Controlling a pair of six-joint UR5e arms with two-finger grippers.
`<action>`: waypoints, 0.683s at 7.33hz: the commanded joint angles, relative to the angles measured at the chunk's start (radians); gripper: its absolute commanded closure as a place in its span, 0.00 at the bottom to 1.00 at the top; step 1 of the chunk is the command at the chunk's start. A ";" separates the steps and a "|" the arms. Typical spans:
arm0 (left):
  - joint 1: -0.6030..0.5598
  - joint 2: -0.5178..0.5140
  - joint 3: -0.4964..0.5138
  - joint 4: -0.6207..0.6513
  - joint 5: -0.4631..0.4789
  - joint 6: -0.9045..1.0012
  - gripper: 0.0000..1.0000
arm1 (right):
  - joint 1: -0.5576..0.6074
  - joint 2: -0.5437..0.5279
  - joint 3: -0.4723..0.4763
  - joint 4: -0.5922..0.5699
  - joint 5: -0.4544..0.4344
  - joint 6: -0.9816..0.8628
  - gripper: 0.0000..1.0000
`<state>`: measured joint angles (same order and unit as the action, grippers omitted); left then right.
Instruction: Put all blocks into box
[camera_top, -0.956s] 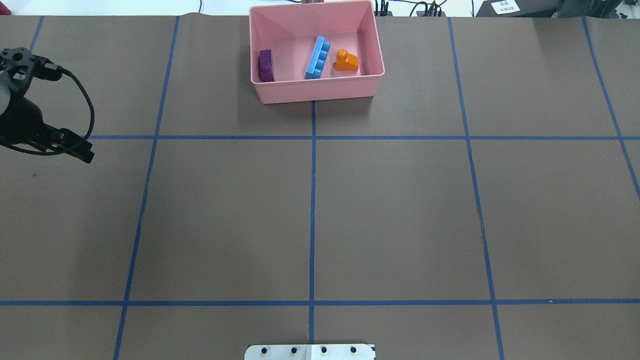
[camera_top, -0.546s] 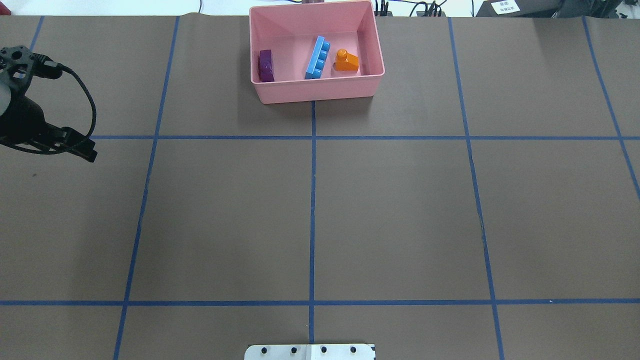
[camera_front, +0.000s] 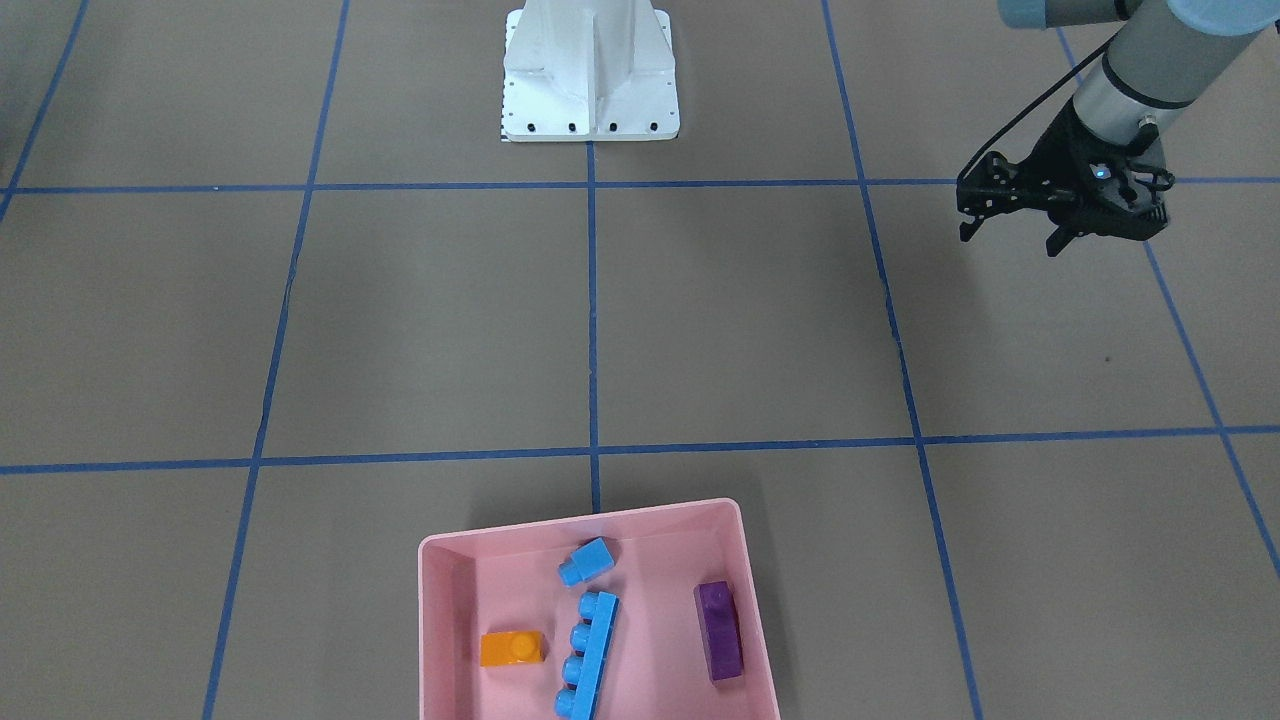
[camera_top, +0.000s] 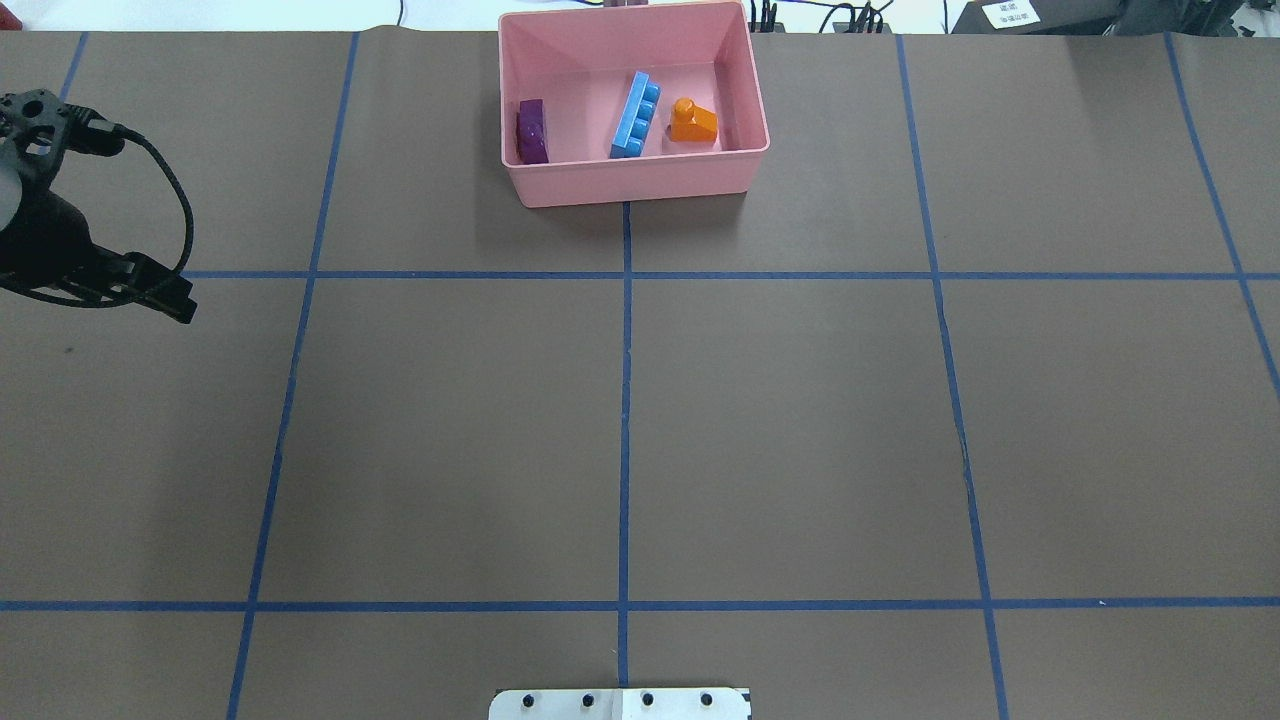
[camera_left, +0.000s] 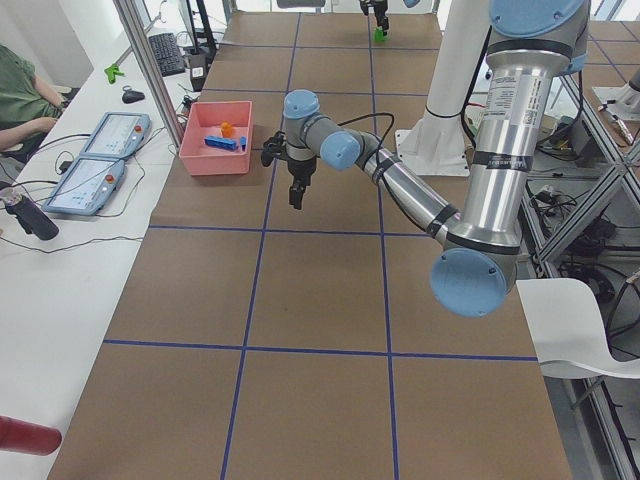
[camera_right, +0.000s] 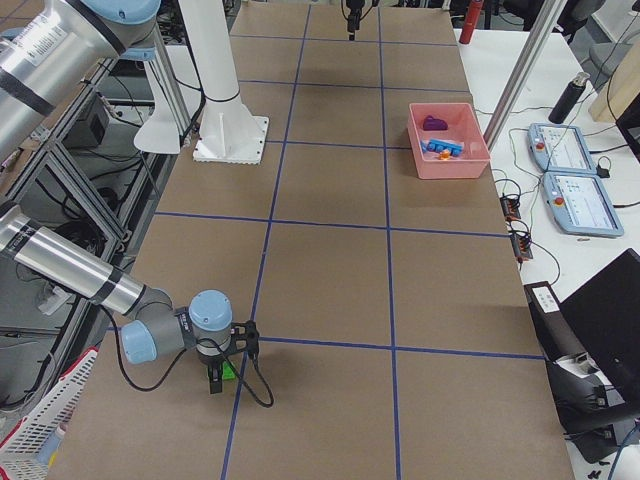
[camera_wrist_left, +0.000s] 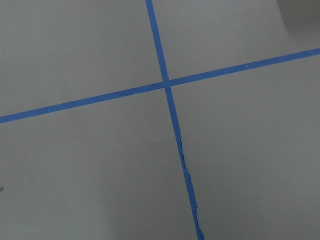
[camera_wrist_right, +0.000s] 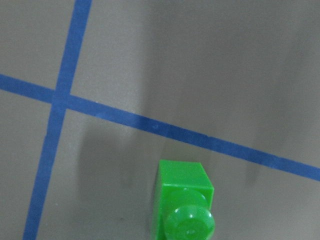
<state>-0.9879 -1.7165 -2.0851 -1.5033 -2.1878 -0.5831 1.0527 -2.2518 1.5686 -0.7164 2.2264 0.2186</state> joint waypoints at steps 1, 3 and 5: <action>0.000 0.000 -0.003 0.000 -0.001 -0.001 0.00 | -0.023 0.011 -0.012 -0.002 -0.001 0.002 0.09; -0.001 0.000 -0.006 0.000 -0.001 -0.001 0.00 | -0.048 0.020 -0.019 -0.005 -0.004 0.010 0.55; -0.001 0.002 -0.018 0.000 -0.006 -0.001 0.00 | -0.052 0.020 -0.018 0.001 -0.016 0.008 1.00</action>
<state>-0.9892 -1.7157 -2.0964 -1.5033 -2.1907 -0.5843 1.0049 -2.2327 1.5504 -0.7196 2.2185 0.2278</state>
